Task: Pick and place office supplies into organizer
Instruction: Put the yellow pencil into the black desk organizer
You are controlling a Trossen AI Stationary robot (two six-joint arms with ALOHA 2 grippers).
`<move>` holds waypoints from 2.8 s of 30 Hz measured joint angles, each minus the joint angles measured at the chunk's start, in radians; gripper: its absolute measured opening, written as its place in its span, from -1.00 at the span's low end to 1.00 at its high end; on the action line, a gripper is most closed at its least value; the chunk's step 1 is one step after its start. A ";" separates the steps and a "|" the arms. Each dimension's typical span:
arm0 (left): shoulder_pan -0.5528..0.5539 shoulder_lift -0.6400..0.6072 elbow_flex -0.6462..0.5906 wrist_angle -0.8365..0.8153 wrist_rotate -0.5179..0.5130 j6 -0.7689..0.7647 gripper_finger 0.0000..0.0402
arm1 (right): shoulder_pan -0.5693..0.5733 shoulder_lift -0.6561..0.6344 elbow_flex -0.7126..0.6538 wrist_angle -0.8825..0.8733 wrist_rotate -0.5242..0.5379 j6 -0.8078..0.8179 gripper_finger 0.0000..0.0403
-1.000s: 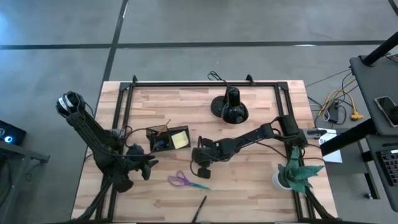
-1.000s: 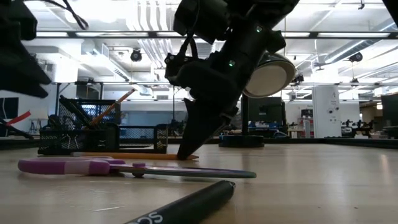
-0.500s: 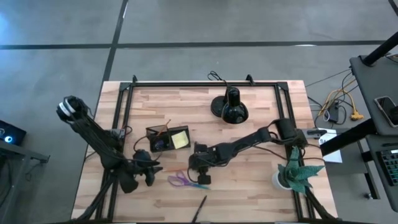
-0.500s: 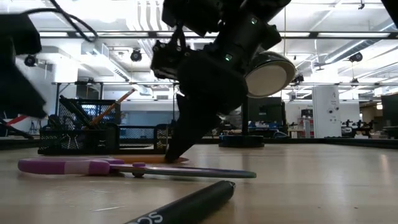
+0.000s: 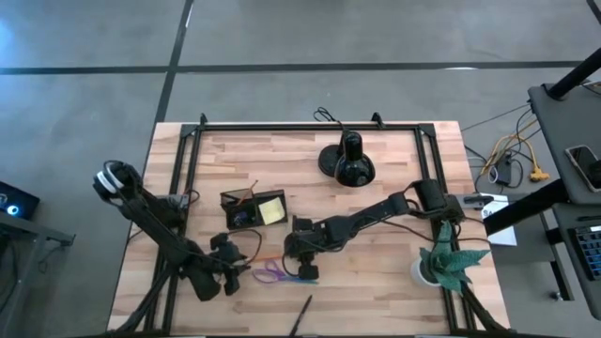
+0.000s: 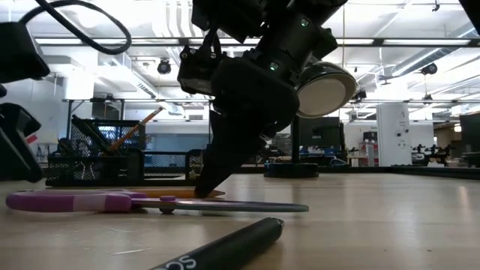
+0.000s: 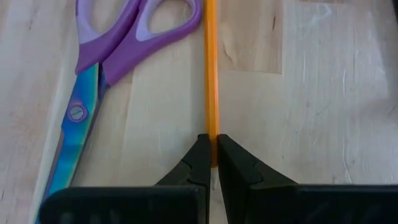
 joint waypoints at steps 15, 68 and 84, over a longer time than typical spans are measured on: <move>0.051 0.050 0.005 -0.025 0.071 0.077 -0.34 | 0.002 -0.008 -0.001 0.001 0.003 -0.044 -0.96; 0.058 0.039 0.021 -0.029 0.104 0.094 -0.34 | 0.007 -0.032 -0.013 -0.056 0.050 -0.008 -0.87; 0.097 0.070 0.016 -0.030 0.137 0.200 -0.54 | 0.006 -0.030 -0.015 -0.054 0.055 -0.014 -0.87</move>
